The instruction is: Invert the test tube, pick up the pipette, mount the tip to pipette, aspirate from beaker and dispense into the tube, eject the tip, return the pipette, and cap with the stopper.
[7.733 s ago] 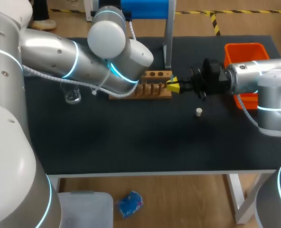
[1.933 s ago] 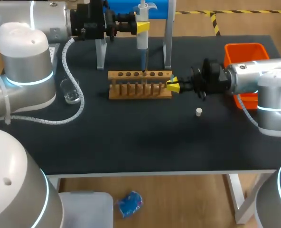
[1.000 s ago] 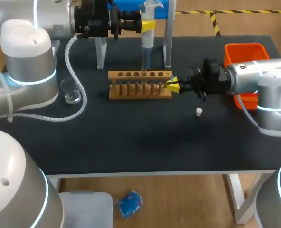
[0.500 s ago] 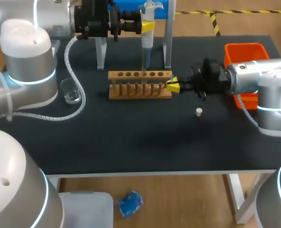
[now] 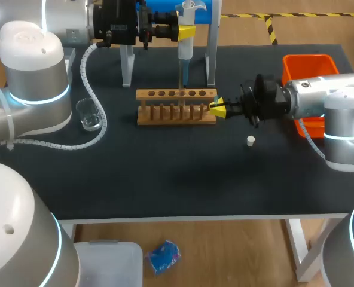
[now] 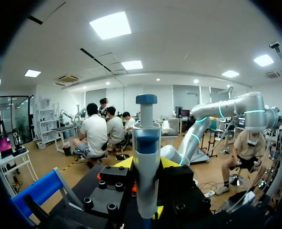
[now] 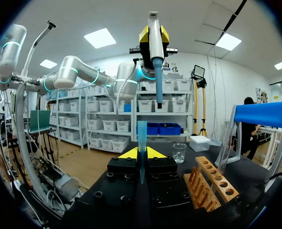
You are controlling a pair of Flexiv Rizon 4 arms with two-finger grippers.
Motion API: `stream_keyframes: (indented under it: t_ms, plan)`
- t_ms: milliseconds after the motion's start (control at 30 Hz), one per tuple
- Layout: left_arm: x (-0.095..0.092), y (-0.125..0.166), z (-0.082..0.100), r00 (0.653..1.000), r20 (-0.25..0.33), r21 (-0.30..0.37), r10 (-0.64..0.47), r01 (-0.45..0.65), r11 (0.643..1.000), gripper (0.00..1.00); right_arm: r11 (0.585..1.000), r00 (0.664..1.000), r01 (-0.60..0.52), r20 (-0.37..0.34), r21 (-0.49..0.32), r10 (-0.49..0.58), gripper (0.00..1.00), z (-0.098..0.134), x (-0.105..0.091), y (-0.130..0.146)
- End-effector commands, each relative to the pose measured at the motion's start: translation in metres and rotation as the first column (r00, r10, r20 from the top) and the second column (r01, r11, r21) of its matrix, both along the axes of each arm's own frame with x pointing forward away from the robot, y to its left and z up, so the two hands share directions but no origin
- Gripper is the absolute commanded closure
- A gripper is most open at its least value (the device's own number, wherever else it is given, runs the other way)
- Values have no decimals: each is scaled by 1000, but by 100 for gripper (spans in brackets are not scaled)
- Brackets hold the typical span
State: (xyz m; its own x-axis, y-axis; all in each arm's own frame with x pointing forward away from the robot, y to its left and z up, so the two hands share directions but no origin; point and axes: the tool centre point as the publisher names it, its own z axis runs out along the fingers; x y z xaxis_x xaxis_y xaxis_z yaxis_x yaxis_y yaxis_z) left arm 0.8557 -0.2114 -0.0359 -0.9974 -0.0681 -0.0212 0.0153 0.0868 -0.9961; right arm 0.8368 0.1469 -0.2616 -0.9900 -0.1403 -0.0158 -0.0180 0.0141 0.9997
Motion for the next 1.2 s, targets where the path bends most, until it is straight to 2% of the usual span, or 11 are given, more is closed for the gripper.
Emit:
stream_keyframes:
  t_ms: [33,367,867,1200]
  plan:
    - [0,0,0,1000,0,1,-1,1,1000,100,1000,999,2,42,-26,-1,100,-1,5,14]
    - [0,0,0,1000,0,1,-1,1,1000,100,996,978,14,210,-91,6,100,-3,19,30]
    - [0,0,0,1000,0,1,-1,1,1000,100,995,951,10,309,-98,21,100,9,35,49]
    - [0,0,0,1000,0,1,-1,1,1000,100,995,947,-2,319,-97,33,100,13,37,58]
